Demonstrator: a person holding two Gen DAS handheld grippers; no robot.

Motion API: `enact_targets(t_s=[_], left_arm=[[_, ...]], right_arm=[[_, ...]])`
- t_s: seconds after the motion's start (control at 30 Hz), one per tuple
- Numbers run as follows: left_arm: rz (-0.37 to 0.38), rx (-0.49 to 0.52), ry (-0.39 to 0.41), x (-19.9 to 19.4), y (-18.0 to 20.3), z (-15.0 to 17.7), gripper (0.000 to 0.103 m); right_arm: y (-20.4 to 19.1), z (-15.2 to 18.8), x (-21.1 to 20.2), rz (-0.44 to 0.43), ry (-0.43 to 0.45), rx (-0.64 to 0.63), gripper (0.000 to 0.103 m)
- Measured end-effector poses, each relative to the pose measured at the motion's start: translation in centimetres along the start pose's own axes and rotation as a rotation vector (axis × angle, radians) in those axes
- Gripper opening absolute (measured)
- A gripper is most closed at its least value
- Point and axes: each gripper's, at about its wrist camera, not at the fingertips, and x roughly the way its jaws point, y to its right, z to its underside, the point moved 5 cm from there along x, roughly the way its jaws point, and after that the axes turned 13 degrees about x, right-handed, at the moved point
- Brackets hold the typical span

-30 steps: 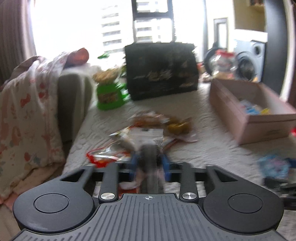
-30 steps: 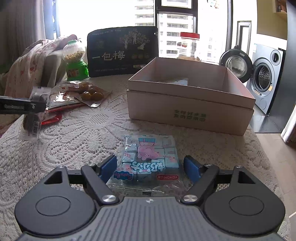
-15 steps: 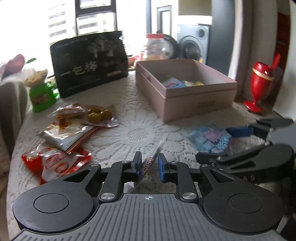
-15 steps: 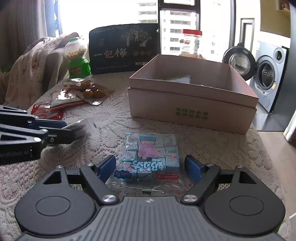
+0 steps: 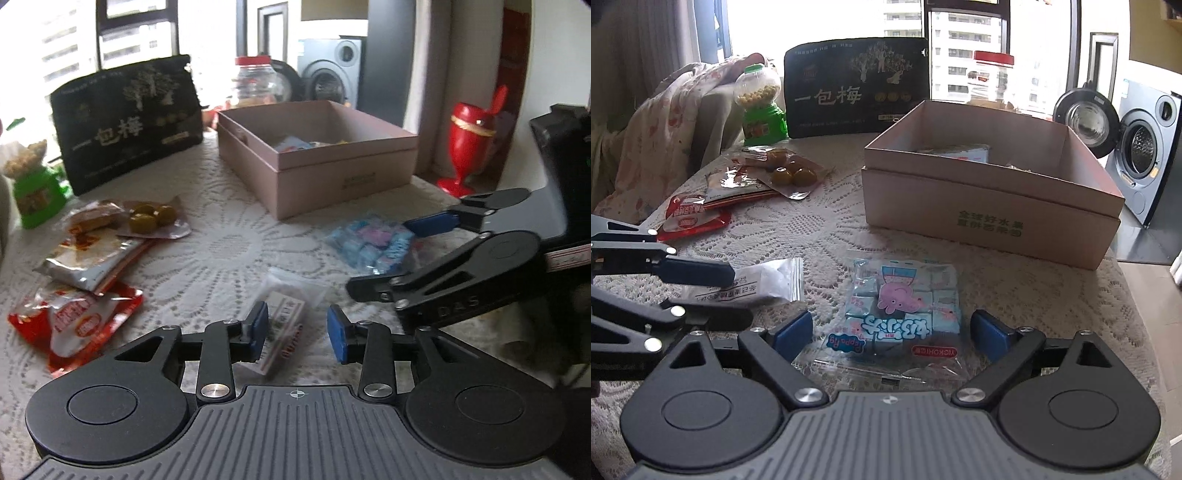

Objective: Organize snacks
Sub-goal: 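Carry the blue candy bag and the clear packet toward the pink box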

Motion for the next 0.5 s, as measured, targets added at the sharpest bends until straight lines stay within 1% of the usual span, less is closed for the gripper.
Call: enact_targets(t_s=[0.13, 0.17, 0.2, 0.27, 0.37, 0.43, 0.5], left_arm=[[0.063, 0.016, -0.01, 0.0, 1.0, -0.4, 0.039], [0.077, 0.024, -0.014, -0.1, 1.2, -0.5, 0.035], [0.069, 0.034, -0.006, -0.3, 1.4, -0.6, 0.036], [0.017, 0.08, 0.014, -1.0, 1.3, -0.9, 0.036], [-0.055, 0.145, -0.042, -0.7, 0.6, -0.8, 0.036], [-0.054, 0.156, -0.1, 0.0, 0.1, -0.4, 0.036], [-0.045, 0.166, -0.104, 0.2, 0.3, -0.4, 0.042]], right_arm=[[-0.1, 0.1, -0.1, 0.012, 0.006, -0.002, 0.093], [-0.1, 0.1, -0.2, 0.017, 0.009, -0.003, 0.093], [-0.1, 0.1, -0.2, 0.019, 0.01, -0.002, 0.093], [-0.1, 0.1, -0.2, 0.02, 0.011, 0.001, 0.092], [0.0, 0.1, -0.2, 0.02, 0.011, 0.002, 0.092], [0.0, 0.1, -0.2, 0.019, 0.012, 0.007, 0.092], [0.0, 0.1, -0.2, 0.016, 0.013, 0.012, 0.092]])
